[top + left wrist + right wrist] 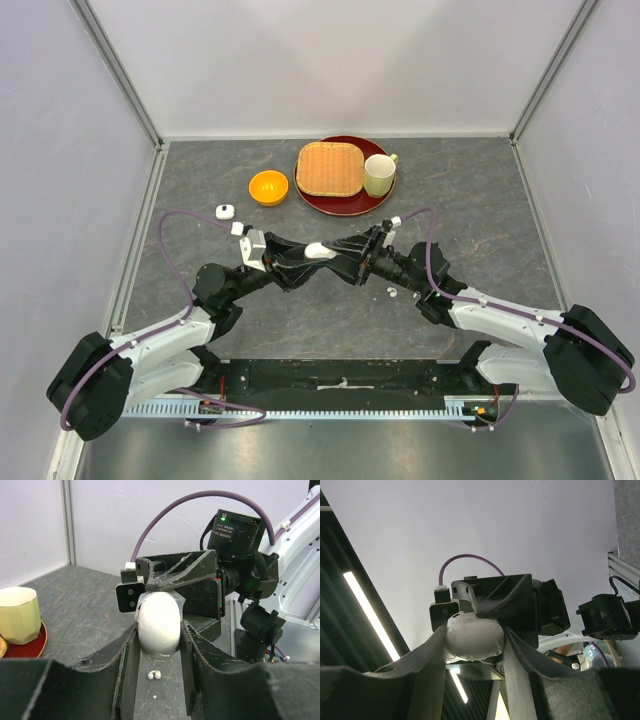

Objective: Insert the wireless bluetooth earbuds into the charging case
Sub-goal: Pick up the charging case at the center of the board.

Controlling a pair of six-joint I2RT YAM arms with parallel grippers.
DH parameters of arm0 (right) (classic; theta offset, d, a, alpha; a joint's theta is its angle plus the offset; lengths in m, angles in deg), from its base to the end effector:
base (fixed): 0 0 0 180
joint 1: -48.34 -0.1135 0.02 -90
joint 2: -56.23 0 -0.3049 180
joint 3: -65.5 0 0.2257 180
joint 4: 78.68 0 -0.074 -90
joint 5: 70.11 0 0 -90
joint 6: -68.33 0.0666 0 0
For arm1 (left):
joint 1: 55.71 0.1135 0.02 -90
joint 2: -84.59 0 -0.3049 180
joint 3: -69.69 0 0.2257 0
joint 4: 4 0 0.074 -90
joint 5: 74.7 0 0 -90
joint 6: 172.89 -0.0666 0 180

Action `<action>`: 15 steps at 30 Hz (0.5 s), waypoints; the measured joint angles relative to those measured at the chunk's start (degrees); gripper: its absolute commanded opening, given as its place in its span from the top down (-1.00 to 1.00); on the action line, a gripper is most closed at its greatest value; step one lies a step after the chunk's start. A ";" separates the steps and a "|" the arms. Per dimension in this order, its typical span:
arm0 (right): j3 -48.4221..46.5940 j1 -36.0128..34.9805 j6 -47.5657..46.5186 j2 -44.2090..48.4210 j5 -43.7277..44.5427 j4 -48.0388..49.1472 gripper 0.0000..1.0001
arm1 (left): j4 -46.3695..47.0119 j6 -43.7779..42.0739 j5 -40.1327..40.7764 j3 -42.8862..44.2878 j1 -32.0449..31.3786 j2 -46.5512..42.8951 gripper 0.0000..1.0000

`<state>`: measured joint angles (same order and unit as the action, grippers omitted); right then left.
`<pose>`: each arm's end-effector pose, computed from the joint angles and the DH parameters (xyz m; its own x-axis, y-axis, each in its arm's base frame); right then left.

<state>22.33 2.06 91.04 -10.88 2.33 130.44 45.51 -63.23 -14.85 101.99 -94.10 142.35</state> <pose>0.1545 0.1907 0.3152 -0.8513 0.3823 0.3594 0.2886 -0.2307 0.9292 0.1213 -0.1388 0.3280 -0.0008 -0.3705 -0.9288 0.9517 0.2849 -0.1145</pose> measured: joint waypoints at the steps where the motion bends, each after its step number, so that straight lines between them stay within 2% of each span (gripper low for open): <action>1: 0.00 0.00 -0.02 0.00 0.00 0.00 0.89 | 0.00 0.00 -0.02 0.00 0.00 0.00 0.16; 7: 0.00 0.00 -0.02 0.07 0.02 -0.15 0.89 | 0.00 0.00 0.00 0.00 0.00 0.00 0.17; 15: 0.20 0.00 -0.02 0.44 0.07 -0.50 0.89 | 0.28 0.02 -0.02 0.00 0.00 0.48 0.07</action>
<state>22.53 2.06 91.02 -10.44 2.40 129.93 45.79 -63.21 -14.87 101.99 -94.10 142.83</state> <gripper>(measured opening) 0.499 0.445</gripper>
